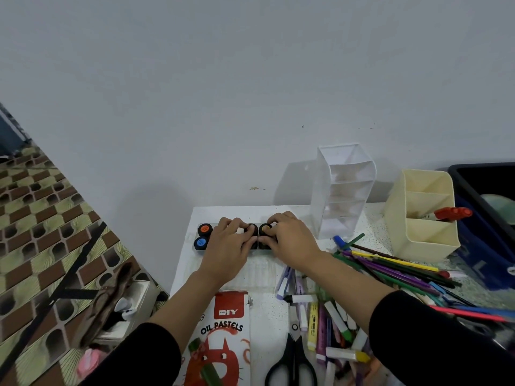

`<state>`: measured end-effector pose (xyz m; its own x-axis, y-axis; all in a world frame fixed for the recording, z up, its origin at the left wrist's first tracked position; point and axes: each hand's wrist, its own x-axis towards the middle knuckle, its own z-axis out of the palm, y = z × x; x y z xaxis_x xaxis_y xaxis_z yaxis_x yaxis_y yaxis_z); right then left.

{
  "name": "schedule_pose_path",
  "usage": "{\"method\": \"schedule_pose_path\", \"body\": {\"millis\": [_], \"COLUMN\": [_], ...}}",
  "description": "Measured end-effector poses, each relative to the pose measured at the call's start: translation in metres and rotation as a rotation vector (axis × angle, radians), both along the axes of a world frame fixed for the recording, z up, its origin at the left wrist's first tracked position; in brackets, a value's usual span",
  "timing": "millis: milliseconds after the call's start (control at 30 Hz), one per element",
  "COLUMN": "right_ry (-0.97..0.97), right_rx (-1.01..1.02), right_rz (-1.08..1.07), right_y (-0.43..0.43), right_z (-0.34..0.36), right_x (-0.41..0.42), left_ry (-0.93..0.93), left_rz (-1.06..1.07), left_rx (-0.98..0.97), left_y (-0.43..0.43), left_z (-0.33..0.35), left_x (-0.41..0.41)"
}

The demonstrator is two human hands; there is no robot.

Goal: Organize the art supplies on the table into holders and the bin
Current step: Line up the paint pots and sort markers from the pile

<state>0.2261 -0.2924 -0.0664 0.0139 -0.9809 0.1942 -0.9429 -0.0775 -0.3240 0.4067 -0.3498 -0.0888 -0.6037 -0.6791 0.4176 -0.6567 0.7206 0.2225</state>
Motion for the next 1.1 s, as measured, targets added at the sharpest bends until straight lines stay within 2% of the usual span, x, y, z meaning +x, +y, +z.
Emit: {"method": "schedule_pose_path", "body": {"millis": [133,233,333,500,567,667,733,800,967,1100], "right_ry": [-0.039,-0.201,-0.358,-0.514,-0.552,-0.573,-0.542,-0.423,-0.172,-0.121], "right_rx": [0.004,-0.045,-0.148,-0.251,-0.237,-0.185,-0.118,0.008,0.365,0.390], "right_rz": [-0.014,-0.038,-0.059,-0.083,-0.101,-0.161,-0.196,-0.185,-0.104,-0.028], "right_y": [0.005,0.021,0.053,0.128,0.158,0.198,0.222,0.244,0.293,0.313], "right_z": [-0.001,0.005,0.020,0.051,0.062,0.072,0.076,0.078,0.074,0.055], "right_x": [0.000,-0.005,-0.017,-0.053,-0.074,-0.113,-0.140,-0.166,-0.214,-0.220], "left_ry": [-0.050,-0.093,-0.045,0.098,0.160,0.143,0.089,0.025,-0.152,-0.186], "left_rz": [0.040,0.094,0.124,-0.086,-0.213,-0.375,-0.475,-0.553,-0.613,-0.560], "left_rx": [-0.004,0.014,0.034,0.244,0.317,0.378,0.398,0.390,0.373,0.341], "left_y": [0.000,0.007,0.024,0.079,0.103,0.138,0.159,0.179,0.215,0.224], "left_z": [0.004,0.007,0.014,0.042,0.048,0.054,0.056,0.056,0.045,0.039], "left_x": [-0.003,-0.005,-0.012,-0.044,-0.061,-0.092,-0.114,-0.134,-0.172,-0.188]}}
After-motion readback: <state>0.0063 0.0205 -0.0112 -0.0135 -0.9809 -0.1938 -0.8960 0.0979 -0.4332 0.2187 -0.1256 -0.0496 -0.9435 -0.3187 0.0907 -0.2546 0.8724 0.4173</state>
